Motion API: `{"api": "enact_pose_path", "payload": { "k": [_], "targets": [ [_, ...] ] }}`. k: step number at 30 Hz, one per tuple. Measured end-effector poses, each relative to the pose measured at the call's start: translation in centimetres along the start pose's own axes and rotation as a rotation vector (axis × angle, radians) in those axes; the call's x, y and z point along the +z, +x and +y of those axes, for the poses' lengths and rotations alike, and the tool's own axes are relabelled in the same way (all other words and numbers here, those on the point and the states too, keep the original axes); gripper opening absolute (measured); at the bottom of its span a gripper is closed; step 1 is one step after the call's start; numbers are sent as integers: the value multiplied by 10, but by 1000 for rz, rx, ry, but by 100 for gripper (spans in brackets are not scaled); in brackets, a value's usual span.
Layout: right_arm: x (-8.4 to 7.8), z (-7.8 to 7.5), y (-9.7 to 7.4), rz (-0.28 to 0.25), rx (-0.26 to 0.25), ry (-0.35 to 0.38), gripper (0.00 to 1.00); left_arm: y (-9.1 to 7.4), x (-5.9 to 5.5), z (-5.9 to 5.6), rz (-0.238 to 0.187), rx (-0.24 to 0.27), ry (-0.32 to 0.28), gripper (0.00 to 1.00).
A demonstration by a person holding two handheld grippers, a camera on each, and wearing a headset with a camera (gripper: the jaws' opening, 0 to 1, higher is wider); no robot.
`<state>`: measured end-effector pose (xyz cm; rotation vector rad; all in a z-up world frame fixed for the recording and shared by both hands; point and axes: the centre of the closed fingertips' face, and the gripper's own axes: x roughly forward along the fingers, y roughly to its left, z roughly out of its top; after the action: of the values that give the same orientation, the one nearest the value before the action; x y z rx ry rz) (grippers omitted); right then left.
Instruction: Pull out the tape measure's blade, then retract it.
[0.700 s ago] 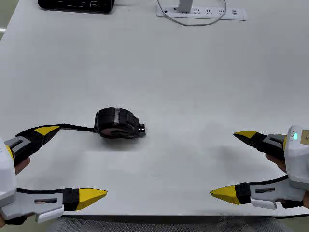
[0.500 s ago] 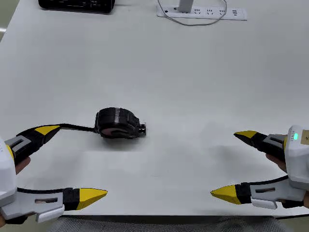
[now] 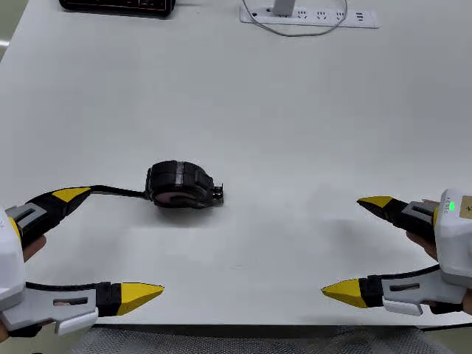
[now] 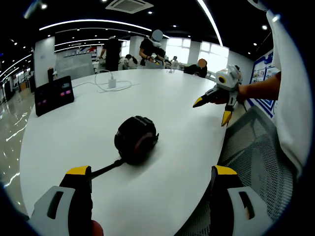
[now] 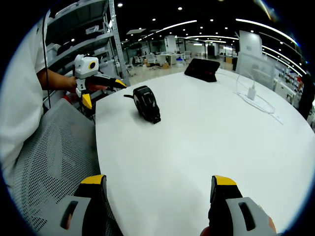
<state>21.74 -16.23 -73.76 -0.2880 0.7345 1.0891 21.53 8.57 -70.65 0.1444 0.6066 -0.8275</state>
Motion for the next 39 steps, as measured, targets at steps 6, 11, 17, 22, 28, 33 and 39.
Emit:
{"api": "enact_pose_path", "payload": {
  "k": [6,11,17,22,28,33,39],
  "targets": [
    [0,0,0,-1,1,3,85,1,1,1,-1,0,3,99],
    [3,3,0,-16,12,16,83,1,2,2,-4,-2,4,99],
    [4,4,1,-10,14,8,81,1,5,1,-24,-9,-1,99],
    [4,5,0,-10,11,9,80,1,3,1,-17,-8,3,99],
    [5,4,0,-7,12,7,81,2,5,2,-18,-6,11,99],
    [8,2,2,-11,12,0,81,4,8,5,-19,-9,17,99],
    [12,-3,4,-12,17,-10,81,5,10,8,-12,-16,20,98]
  ]
}}
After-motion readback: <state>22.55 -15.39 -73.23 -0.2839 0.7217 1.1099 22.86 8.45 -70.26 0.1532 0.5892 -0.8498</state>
